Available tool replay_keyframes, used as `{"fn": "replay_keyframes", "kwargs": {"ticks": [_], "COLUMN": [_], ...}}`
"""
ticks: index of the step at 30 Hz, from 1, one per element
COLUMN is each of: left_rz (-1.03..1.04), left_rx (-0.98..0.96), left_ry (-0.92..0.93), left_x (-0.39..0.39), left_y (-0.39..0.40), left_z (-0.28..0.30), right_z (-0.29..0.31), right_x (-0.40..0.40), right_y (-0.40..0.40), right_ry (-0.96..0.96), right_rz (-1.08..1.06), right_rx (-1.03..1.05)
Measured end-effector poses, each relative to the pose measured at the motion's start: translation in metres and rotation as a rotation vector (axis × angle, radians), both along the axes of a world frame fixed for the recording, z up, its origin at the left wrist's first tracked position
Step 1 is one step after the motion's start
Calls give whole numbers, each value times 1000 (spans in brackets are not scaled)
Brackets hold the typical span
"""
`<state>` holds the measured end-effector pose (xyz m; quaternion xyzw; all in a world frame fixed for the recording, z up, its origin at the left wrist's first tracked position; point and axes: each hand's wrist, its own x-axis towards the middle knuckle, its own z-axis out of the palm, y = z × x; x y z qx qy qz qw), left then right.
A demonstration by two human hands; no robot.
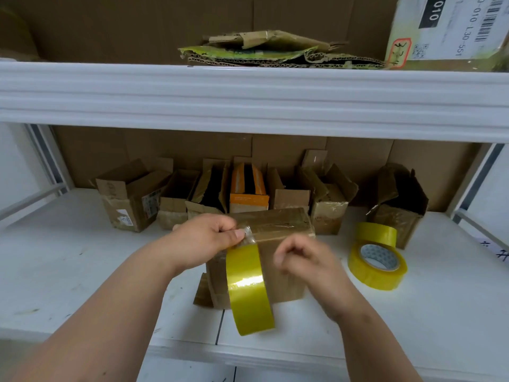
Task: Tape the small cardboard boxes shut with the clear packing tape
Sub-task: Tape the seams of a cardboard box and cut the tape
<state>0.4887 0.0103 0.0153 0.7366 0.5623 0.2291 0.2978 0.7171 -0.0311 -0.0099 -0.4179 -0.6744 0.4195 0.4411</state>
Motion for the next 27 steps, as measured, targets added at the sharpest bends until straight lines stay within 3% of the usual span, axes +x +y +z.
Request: {"fn": "replay_keyframes", "kwargs": {"ticks": [2,5,9,15,23,27], "left_rz": [16,44,71,92,210,248], "left_rx": [-1,45,39,89,131,157], "left_ry": [-7,29,-23,-183,-114,-157], "left_x": [3,4,4,1,1,4], "left_y": [1,1,-2,-12,-12,-17], "left_z": [0,-2,-2,2,-6,-7], "right_z": [-6,-15,-21,17,76,96], "right_x": [0,-1,-2,36,65,76], "right_y": [-3,-6,-7,-5,7,17], "right_ry": [-73,-123,-269,12,-218,-356], "right_rz": [276,446,416,257,267,124], "right_rx": [-235,-372,-301,-155,-25,71]}}
